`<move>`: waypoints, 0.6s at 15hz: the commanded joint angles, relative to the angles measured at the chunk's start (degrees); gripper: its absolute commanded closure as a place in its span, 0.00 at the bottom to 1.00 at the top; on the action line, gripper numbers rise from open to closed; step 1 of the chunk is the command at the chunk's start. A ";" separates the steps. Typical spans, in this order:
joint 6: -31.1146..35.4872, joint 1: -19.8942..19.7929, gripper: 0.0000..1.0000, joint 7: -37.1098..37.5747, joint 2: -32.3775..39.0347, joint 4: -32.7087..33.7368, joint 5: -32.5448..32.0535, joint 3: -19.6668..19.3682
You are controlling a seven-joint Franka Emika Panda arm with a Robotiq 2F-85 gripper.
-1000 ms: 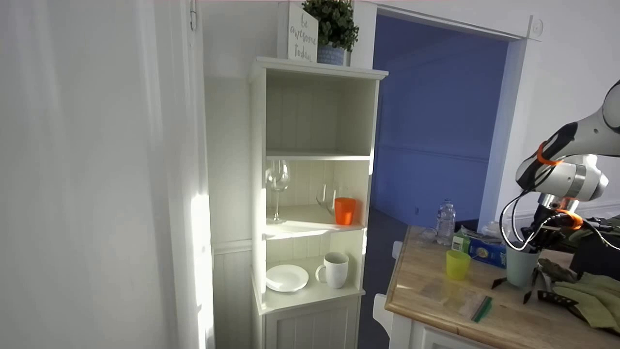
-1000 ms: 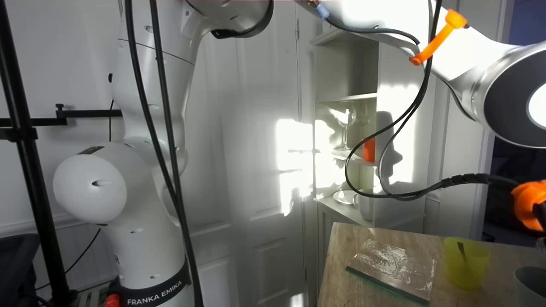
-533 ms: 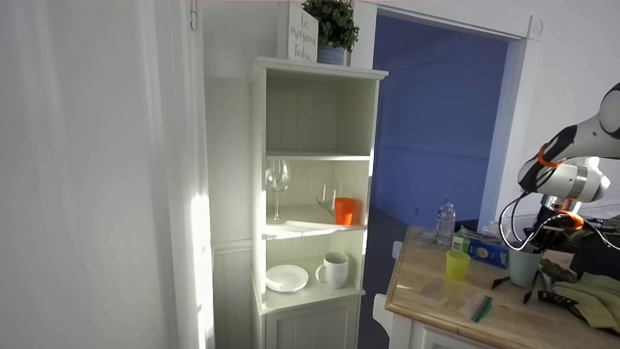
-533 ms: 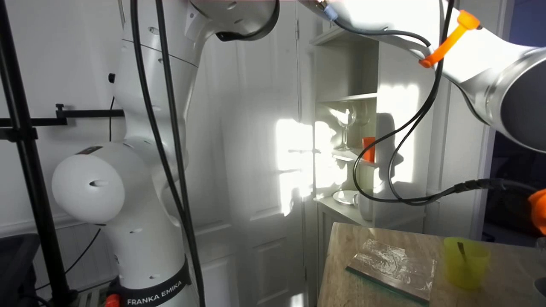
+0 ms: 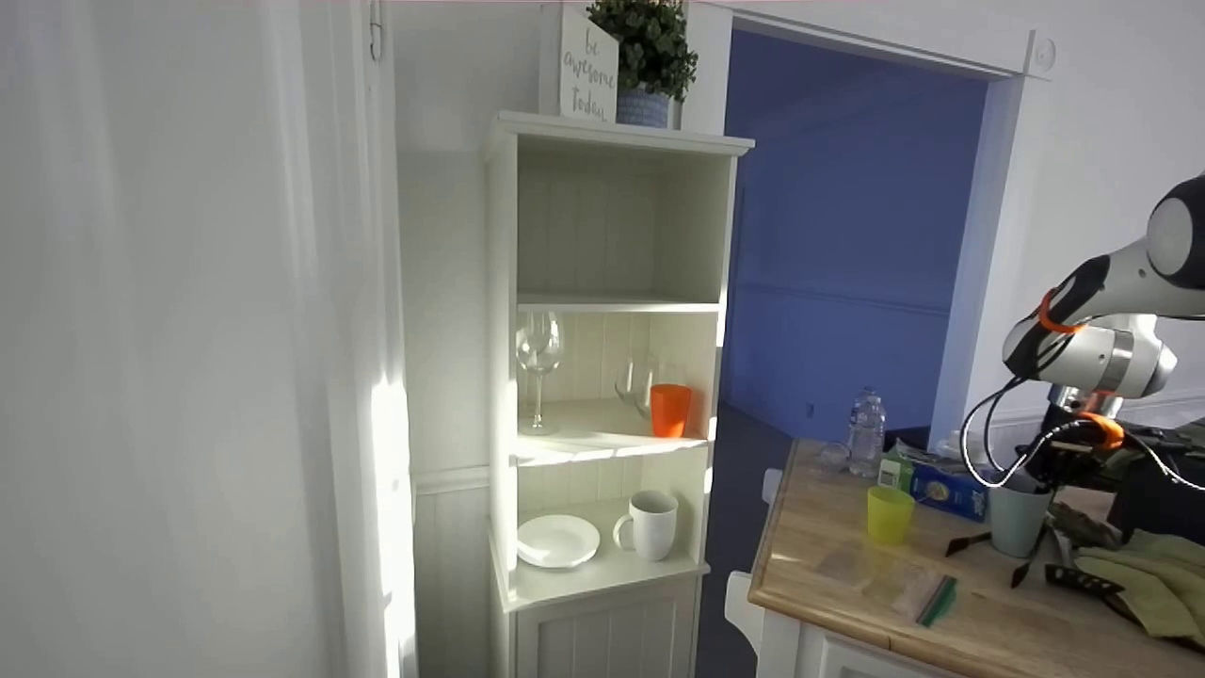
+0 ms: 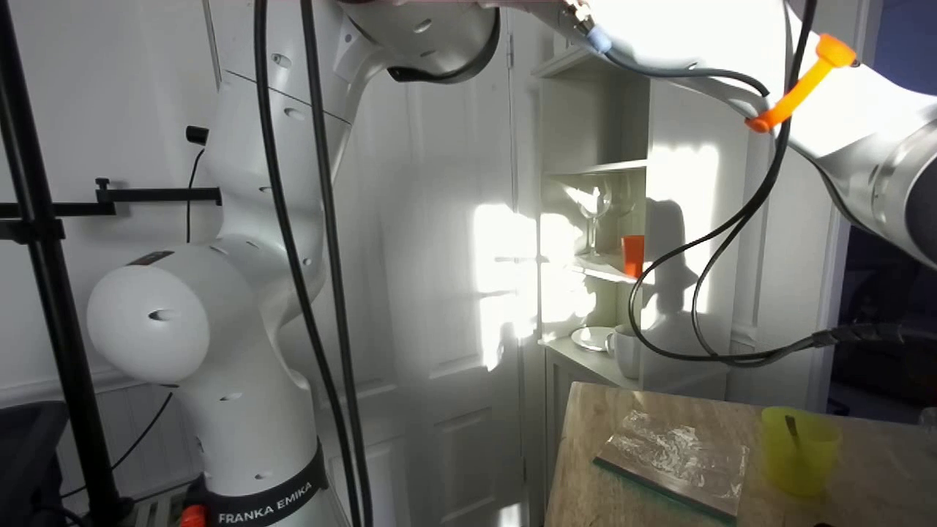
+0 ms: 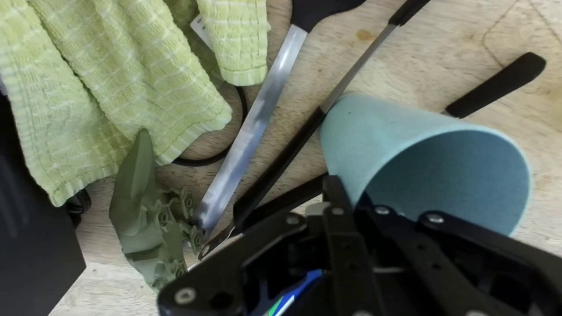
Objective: Pick up the blue cup and put it in the middle of the tongs
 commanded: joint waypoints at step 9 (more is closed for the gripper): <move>-0.19 -2.81 0.63 4.98 4.25 6.44 -0.38 2.34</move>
